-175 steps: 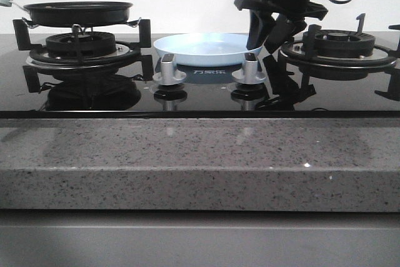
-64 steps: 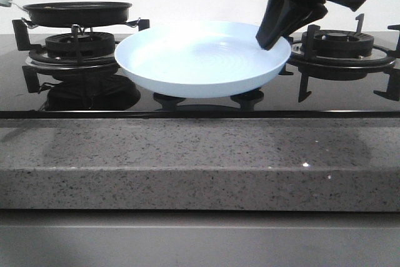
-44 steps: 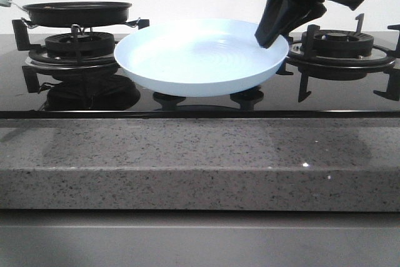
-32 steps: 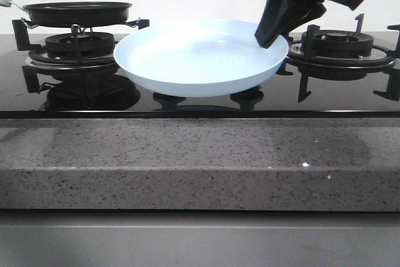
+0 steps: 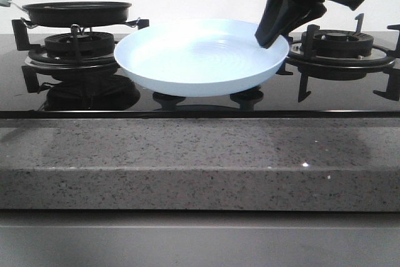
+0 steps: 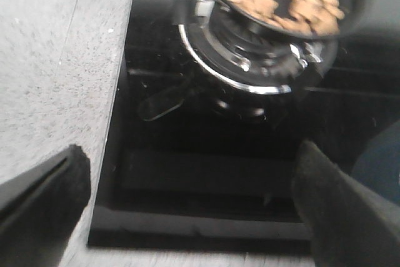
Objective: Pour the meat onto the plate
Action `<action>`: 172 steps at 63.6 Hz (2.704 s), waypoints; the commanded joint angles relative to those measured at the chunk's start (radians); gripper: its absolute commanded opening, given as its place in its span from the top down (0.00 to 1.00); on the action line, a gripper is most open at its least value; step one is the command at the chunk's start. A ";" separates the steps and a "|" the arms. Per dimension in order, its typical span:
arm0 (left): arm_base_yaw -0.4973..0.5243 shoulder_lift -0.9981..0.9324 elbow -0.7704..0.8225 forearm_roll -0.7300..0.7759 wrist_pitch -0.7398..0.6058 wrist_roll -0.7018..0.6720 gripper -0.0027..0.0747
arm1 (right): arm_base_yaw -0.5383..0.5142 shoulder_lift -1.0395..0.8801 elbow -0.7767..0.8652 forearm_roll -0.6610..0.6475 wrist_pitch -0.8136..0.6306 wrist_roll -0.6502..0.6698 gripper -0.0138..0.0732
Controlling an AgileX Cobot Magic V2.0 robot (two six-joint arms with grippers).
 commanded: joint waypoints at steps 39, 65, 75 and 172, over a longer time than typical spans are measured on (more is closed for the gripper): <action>0.211 0.467 -0.261 -0.933 0.041 0.337 0.14 | -0.002 -0.050 -0.023 0.026 -0.032 -0.014 0.92; 0.201 0.634 -0.367 -1.039 0.100 0.338 0.14 | -0.002 -0.050 -0.023 0.026 -0.031 -0.014 0.92; 0.197 0.648 -0.376 -1.044 0.128 0.339 0.16 | -0.002 -0.050 -0.023 0.026 -0.031 -0.014 0.92; 0.193 0.433 -0.451 -1.154 0.322 0.471 0.79 | -0.002 -0.050 -0.023 0.026 -0.031 -0.014 0.92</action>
